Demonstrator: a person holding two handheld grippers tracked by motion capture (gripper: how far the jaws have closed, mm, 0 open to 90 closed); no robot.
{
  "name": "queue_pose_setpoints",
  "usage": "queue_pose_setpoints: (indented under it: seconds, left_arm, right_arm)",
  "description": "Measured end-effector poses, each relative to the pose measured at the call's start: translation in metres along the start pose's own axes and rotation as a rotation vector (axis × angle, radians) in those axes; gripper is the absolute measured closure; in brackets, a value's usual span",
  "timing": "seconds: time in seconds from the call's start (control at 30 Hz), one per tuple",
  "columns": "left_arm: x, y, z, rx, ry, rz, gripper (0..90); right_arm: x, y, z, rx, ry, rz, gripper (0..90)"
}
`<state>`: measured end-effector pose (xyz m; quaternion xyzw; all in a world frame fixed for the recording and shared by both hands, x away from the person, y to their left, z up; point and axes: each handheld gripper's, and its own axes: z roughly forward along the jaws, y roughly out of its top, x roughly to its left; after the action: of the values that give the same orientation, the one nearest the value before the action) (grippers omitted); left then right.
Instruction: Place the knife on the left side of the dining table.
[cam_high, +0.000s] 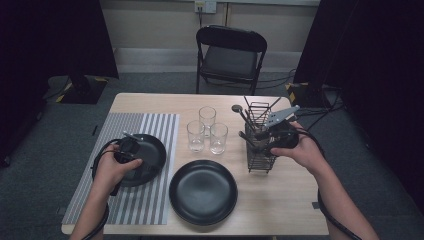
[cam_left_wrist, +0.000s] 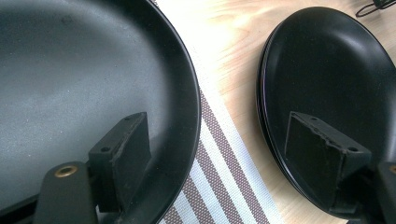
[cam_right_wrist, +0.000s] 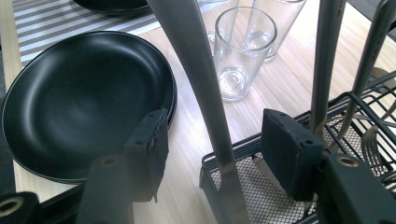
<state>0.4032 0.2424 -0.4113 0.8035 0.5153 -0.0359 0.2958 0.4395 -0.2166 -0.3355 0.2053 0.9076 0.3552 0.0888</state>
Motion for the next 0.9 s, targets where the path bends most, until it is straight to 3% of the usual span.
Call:
queue_pose_setpoints:
  seconds: [0.9]
  left_arm:
    - [0.000, 0.000, -0.001, 0.003, 0.000, -0.002, 21.8]
  right_arm:
    - [-0.002, -0.003, 0.013, 0.002, 0.021, -0.007, 54.7]
